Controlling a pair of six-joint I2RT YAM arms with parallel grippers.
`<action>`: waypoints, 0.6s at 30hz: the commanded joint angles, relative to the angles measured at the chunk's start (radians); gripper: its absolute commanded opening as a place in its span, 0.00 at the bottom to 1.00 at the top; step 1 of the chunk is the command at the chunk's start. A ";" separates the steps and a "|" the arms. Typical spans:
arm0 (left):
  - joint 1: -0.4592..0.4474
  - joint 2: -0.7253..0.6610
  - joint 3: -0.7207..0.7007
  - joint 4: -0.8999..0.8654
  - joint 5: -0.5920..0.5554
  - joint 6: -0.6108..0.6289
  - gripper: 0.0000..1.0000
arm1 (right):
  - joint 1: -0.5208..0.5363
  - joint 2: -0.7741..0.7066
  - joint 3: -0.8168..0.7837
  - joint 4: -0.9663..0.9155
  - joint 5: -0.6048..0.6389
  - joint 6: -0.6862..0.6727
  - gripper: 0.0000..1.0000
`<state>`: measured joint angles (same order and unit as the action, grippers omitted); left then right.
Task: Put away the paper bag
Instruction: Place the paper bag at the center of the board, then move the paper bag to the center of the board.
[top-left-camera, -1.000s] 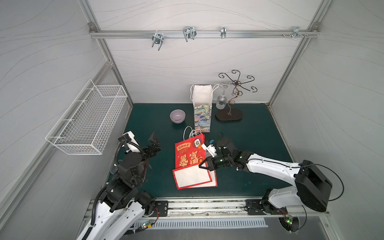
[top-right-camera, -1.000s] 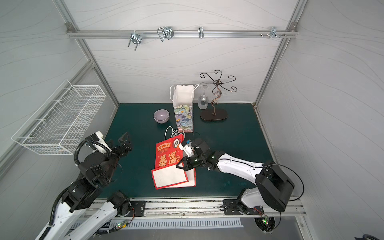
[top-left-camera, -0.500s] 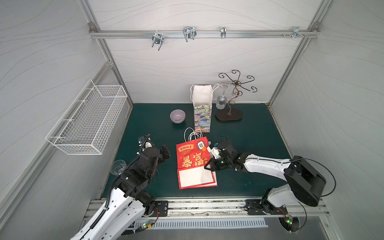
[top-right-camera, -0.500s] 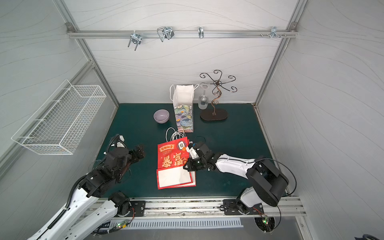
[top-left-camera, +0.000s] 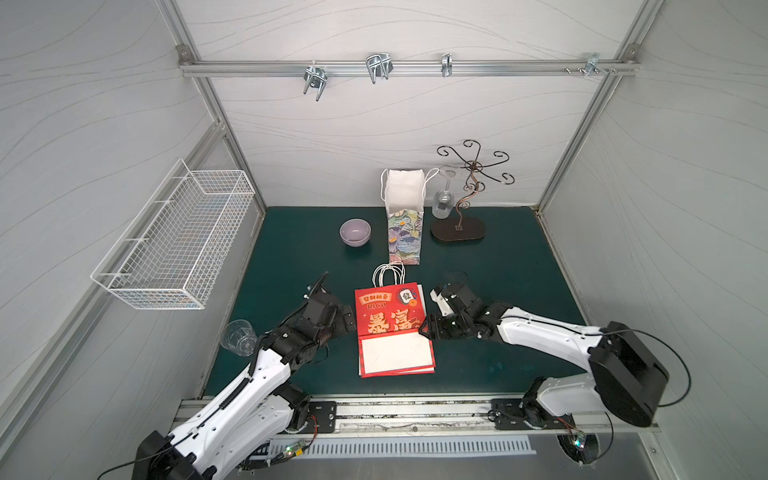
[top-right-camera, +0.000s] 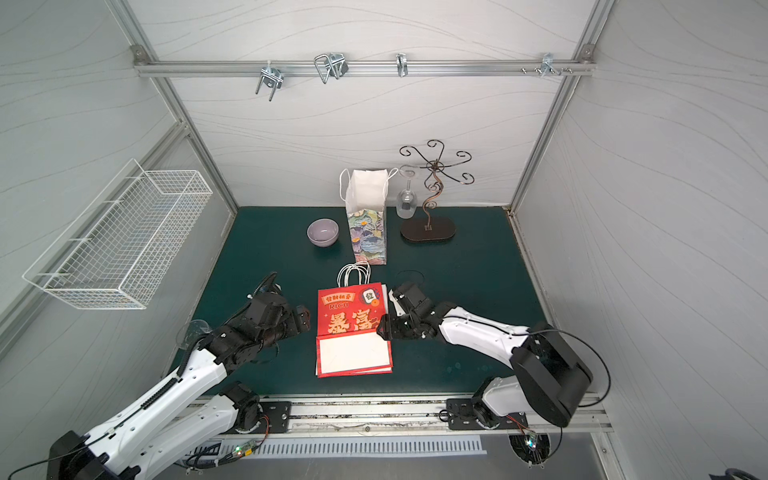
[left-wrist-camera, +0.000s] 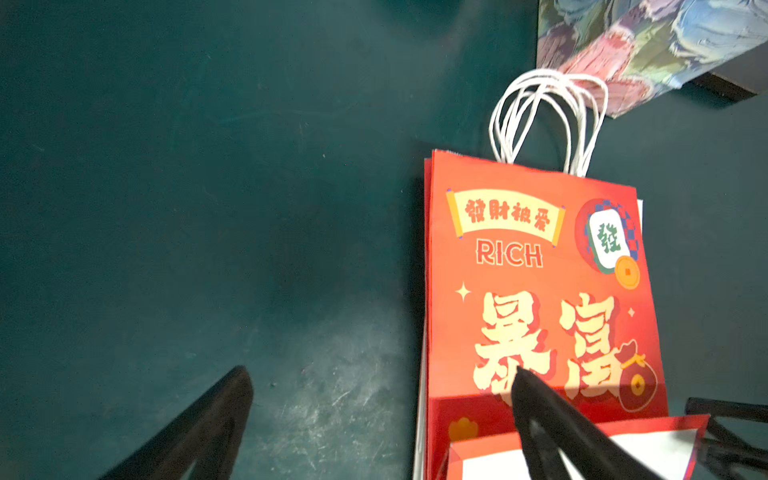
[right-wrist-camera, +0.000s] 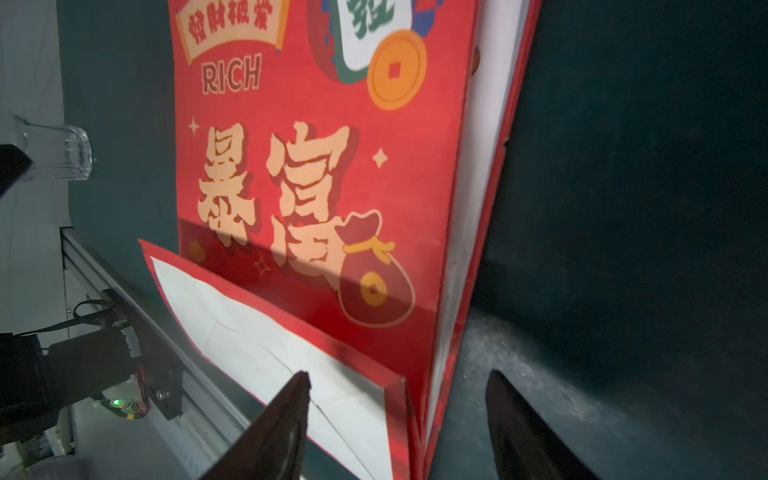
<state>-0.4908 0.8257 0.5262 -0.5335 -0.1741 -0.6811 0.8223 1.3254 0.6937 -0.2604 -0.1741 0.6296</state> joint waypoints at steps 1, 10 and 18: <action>0.014 0.033 -0.014 0.127 0.101 -0.006 0.99 | -0.011 -0.030 0.005 -0.109 0.020 -0.027 0.69; 0.015 0.132 -0.055 0.286 0.167 -0.001 0.95 | 0.015 0.120 0.024 0.018 -0.103 -0.031 0.61; 0.021 0.181 -0.069 0.336 0.145 -0.016 0.88 | 0.059 0.225 0.080 0.068 -0.167 -0.048 0.45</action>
<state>-0.4770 1.0111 0.4549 -0.2550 -0.0120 -0.6872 0.8577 1.5307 0.7425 -0.2276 -0.2935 0.5999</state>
